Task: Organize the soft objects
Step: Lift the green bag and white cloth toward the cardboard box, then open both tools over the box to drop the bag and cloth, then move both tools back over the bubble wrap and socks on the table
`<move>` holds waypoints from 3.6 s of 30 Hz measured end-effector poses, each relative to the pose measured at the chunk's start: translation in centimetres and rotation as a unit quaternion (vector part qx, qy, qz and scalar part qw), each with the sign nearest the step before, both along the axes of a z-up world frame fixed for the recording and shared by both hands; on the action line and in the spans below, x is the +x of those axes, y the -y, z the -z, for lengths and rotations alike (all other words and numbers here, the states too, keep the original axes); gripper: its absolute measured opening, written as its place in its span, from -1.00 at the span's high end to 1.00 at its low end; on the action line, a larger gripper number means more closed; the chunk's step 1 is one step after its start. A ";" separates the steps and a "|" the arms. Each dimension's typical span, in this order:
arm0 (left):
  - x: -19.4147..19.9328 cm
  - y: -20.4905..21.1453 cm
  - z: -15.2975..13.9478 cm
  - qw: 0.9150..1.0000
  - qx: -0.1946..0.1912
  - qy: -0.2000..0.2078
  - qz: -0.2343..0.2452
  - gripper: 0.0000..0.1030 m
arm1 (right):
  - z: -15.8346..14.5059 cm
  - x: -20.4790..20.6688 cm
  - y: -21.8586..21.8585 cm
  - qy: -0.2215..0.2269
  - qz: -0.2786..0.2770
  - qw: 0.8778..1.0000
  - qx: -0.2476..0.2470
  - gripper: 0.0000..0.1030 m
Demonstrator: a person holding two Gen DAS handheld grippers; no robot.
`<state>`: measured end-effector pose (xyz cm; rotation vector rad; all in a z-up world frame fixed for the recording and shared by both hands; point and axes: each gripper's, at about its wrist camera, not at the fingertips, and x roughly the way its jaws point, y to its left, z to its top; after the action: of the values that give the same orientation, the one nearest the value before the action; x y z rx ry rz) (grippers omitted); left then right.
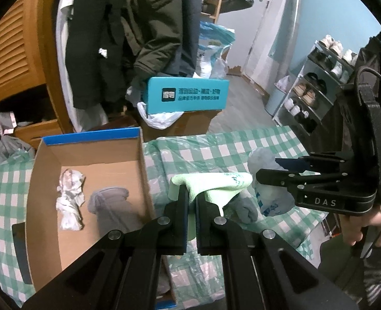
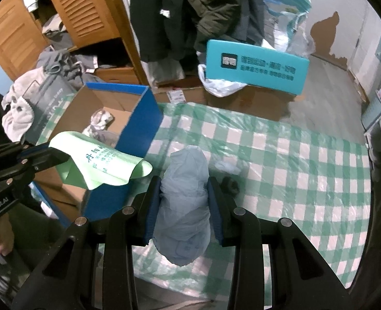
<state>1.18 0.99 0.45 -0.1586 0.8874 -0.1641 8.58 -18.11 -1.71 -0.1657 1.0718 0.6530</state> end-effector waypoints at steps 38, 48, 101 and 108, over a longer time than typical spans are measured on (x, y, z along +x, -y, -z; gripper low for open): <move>-3.7 -12.0 1.0 0.991 0.013 -0.016 -0.130 0.91 | 0.6 -2.1 -16.7 -0.010 -0.114 0.993 -0.010 0.33; -3.7 -13.4 1.9 0.988 0.011 -0.034 -0.150 0.90 | 1.7 -2.2 -18.2 -0.031 -0.128 0.991 -0.002 0.27; -0.2 -2.2 3.0 0.998 0.006 -0.048 -0.041 0.04 | 1.3 0.4 -4.3 -0.013 -0.036 0.999 0.004 -0.21; 0.8 0.2 3.7 0.998 0.003 -0.061 -0.018 0.03 | 2.2 1.0 -1.7 -0.021 -0.015 1.000 0.002 -0.22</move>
<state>1.95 0.81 -3.22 -0.1791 1.0056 -0.1195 9.57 -16.44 -3.89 -0.1655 1.1113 0.6873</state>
